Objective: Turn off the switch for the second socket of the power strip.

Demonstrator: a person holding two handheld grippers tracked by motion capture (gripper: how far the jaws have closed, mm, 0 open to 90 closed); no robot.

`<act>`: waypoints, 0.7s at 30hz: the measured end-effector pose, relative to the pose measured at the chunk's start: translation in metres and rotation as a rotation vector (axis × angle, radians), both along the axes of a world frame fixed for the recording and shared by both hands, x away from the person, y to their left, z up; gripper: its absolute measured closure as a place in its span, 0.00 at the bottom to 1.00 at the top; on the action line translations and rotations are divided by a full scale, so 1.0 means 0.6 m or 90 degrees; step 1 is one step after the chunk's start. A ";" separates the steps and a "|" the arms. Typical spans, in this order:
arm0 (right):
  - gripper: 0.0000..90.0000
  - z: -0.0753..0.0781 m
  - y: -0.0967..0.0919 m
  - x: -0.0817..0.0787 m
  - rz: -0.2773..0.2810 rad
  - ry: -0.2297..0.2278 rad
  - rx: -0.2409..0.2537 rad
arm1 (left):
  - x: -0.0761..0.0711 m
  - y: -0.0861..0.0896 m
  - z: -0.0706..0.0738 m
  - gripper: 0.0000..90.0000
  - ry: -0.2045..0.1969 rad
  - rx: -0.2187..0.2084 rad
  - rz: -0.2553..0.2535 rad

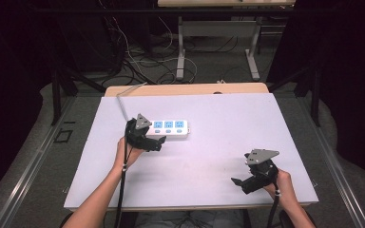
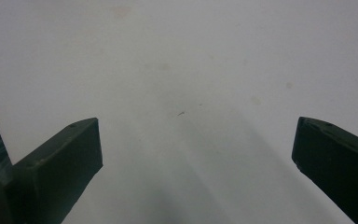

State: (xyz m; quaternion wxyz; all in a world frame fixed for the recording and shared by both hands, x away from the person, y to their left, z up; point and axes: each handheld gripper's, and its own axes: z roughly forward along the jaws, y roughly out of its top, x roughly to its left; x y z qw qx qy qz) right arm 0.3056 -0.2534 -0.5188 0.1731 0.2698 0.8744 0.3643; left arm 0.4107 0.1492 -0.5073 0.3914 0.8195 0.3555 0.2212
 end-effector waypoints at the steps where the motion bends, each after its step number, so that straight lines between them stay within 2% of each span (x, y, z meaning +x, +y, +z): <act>1: 0.01 0.001 -0.001 0.000 -0.004 0.003 -0.003 | -0.005 0.001 0.000 0.00 -0.004 -0.001 0.000; 6: 0.01 0.001 -0.002 0.001 0.004 0.002 -0.003 | -0.029 0.005 0.001 0.00 -0.009 0.014 -0.010; 13: 0.01 0.001 -0.001 0.000 0.003 -0.001 -0.002 | -0.061 0.018 0.003 0.00 -0.017 0.021 -0.019; 14: 0.01 0.001 -0.001 0.000 0.005 -0.002 -0.002 | -0.066 0.021 0.003 0.00 -0.025 0.026 -0.017; 21: 0.01 0.002 0.000 0.000 0.006 -0.003 -0.003 | -0.098 0.040 0.000 0.00 -0.022 0.029 -0.017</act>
